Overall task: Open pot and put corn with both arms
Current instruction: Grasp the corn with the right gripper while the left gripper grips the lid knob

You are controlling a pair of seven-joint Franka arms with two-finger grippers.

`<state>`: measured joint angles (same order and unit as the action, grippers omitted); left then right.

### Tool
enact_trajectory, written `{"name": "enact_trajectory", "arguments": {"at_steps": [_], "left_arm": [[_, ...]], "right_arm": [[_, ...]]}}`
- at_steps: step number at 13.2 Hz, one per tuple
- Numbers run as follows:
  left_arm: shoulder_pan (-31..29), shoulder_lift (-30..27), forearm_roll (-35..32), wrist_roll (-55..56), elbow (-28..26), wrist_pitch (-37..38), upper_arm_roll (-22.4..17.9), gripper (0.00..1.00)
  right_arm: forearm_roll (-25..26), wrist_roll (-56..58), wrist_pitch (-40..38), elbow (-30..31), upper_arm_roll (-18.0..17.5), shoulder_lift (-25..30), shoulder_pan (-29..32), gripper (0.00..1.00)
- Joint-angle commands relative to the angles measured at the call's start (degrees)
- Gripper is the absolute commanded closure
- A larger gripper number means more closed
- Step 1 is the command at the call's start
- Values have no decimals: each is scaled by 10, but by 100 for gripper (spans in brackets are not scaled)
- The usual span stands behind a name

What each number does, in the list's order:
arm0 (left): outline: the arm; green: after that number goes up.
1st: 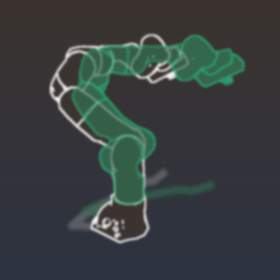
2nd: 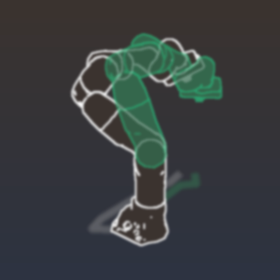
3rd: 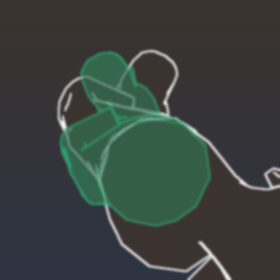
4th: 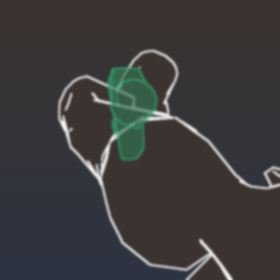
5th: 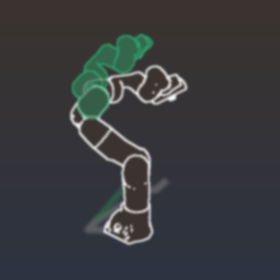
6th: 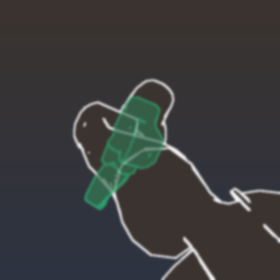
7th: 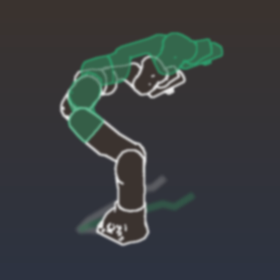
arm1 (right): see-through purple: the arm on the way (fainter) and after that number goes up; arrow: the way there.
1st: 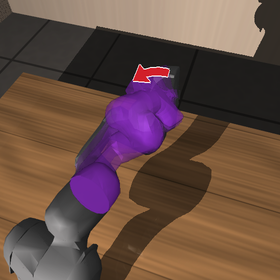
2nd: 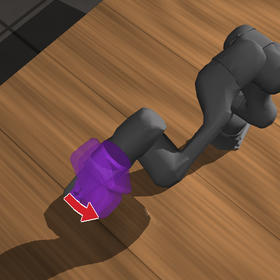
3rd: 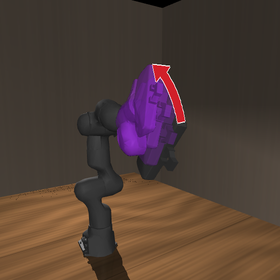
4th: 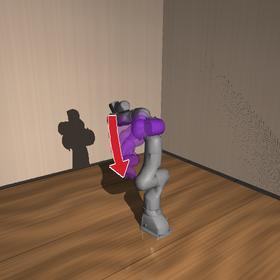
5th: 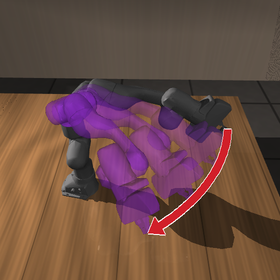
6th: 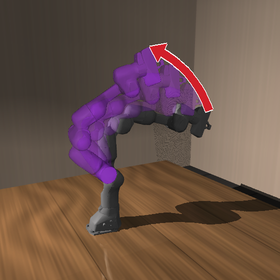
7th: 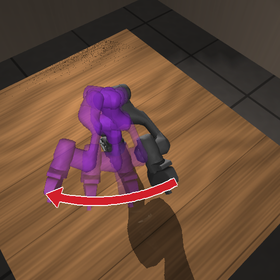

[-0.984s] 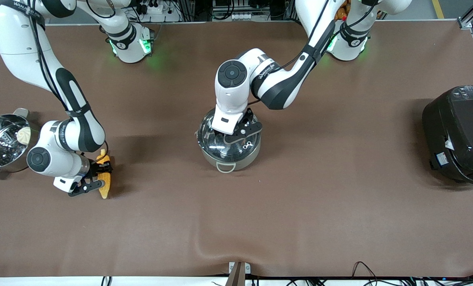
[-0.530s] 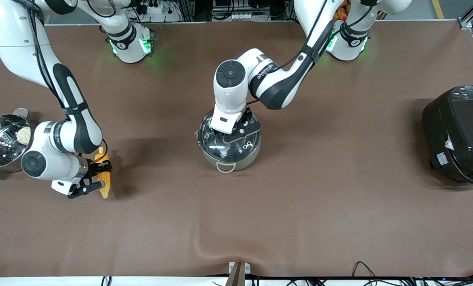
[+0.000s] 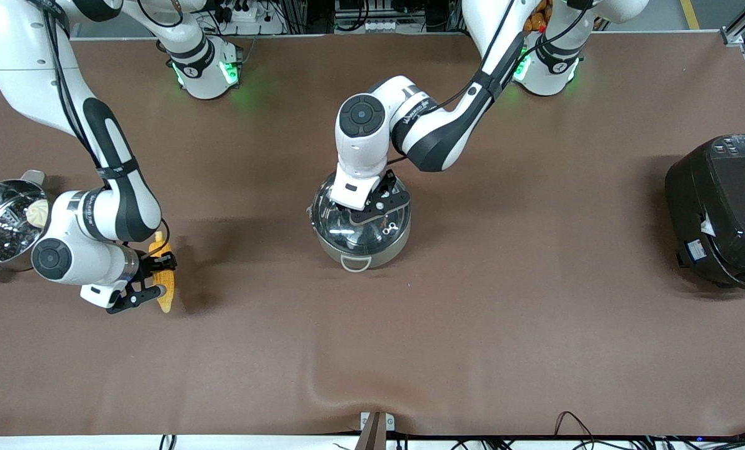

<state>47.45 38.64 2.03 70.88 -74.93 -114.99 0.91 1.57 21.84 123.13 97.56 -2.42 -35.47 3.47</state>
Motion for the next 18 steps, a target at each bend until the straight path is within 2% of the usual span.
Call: {"name": "enact_trajectory", "arguments": {"at_steps": [1, 4, 5, 8, 13, 16, 18], "left_arm": [[8, 11, 3, 4, 15, -2, -7, 38], [8, 11, 3, 4, 15, -2, -7, 52], [8, 10, 3, 4, 15, -2, -7, 60], [9, 10, 3, 9, 15, -1, -6, 100], [4, -32, 9, 9, 14, 9, -6, 100], [-3, -72, 4, 9, 13, 59, -8, 100], [-27, -115, 2, 3, 3, 91, -9, 100]], "right_arm": [[2, -4, -9, 3, -6, 23, 0, 100], [3, -1, -28, 2, -18, 33, -3, 100], [3, -4, -28, 0, -28, 40, -6, 100], [3, -5, -45, -17, -31, 45, -12, 100], [3, 1, -52, -21, -31, 46, -12, 100], [5, 21, -72, -29, -32, 56, -25, 100], [4, 15, -102, -30, -32, 65, -41, 100]]}}
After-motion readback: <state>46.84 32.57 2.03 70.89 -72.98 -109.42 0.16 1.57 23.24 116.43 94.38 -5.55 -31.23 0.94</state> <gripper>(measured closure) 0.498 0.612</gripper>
